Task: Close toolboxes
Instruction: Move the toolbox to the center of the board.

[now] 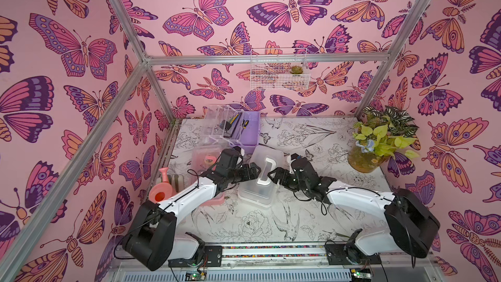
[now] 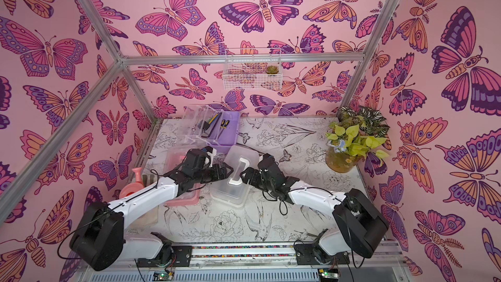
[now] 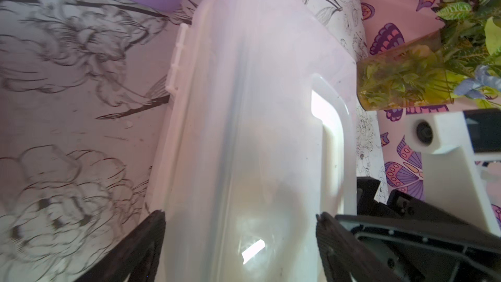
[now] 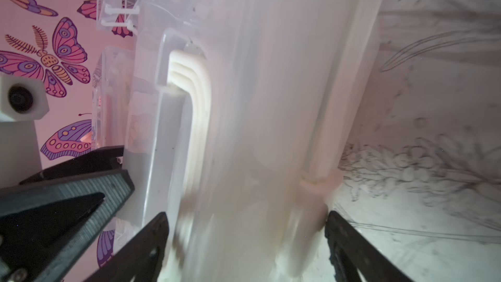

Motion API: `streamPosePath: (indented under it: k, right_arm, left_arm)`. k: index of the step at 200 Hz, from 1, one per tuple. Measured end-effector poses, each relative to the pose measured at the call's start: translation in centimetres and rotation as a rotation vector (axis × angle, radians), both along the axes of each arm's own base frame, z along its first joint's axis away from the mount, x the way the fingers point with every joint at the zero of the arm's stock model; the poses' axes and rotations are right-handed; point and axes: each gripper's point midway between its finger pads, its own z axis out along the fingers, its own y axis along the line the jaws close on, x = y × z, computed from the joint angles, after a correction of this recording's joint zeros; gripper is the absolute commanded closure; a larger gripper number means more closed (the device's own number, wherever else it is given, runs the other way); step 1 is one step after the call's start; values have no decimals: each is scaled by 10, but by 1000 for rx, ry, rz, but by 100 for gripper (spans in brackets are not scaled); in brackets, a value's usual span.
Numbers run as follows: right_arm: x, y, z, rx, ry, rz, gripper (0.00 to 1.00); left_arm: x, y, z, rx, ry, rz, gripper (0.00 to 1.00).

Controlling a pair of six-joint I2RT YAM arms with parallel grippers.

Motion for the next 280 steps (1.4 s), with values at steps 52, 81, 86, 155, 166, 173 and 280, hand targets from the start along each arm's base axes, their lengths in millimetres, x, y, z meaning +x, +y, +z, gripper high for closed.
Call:
streamPosePath:
  k: [52,81,86,155,166,173,280]
  right_arm:
    - [27,-67,28,-109,-116,-128,9]
    - [30,-98,20,-260,-91,-150,9]
    - [29,-100,20,-279,-87,-149,10]
    - [25,-105,9,-376,-45,-91,17]
    - [28,-103,7,-384,-38,-85,17]
    - [31,-101,5,-390,-32,-82,18]
    - [101,-118,7,-369,-57,-178,48]
  left_arm:
    - [27,-70,6,-121,-1,-64,10]
    - [41,-95,8,-166,2,-86,8]
    - [42,-95,9,-169,-1,-86,8]
    - [69,-38,29,-104,-102,31,4]
    - [74,-21,34,-98,-120,68,4]
    - [76,-12,36,-93,-130,90,4]
    - [34,46,17,-14,-124,182,3]
